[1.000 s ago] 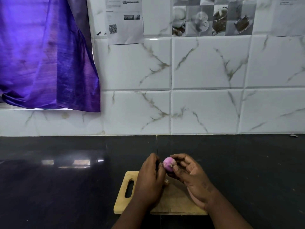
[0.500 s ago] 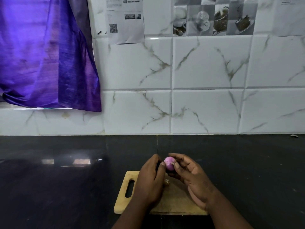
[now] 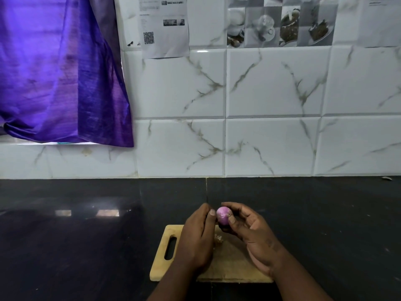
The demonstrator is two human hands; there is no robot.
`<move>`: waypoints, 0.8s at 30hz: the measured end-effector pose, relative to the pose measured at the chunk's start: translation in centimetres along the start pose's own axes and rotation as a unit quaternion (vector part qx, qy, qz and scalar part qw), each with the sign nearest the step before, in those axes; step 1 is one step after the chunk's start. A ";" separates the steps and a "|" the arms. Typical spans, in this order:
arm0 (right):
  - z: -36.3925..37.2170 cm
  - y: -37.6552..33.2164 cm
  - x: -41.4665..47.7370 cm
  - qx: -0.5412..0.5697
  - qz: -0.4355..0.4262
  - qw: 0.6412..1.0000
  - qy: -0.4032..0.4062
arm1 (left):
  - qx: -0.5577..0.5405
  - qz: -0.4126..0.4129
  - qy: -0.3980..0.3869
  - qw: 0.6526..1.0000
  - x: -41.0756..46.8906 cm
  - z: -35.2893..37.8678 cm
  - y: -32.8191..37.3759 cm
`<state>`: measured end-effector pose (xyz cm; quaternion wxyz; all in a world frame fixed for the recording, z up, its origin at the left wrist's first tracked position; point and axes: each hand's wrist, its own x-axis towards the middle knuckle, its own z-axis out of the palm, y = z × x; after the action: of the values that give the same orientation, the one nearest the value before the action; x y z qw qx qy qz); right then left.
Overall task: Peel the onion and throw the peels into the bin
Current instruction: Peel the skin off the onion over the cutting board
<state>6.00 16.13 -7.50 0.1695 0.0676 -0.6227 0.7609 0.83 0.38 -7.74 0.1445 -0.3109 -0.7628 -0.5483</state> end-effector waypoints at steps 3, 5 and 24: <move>0.0 0.0 -0.1 0.000 0.000 1.000 0.000 | 0.023 0.008 -0.002 1.000 0.0 0.0 0.1; 0.0 0.1 0.0 0.001 0.000 1.000 0.001 | 0.023 0.006 0.000 1.000 0.0 0.0 0.1; 0.0 0.2 0.2 0.013 0.005 1.000 0.021 | 0.063 0.009 -0.007 0.998 -0.1 0.0 0.4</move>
<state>5.75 16.17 -7.67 0.1776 0.0510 -0.6094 0.7711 1.19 0.47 -7.51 0.1633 -0.3120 -0.7942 -0.4952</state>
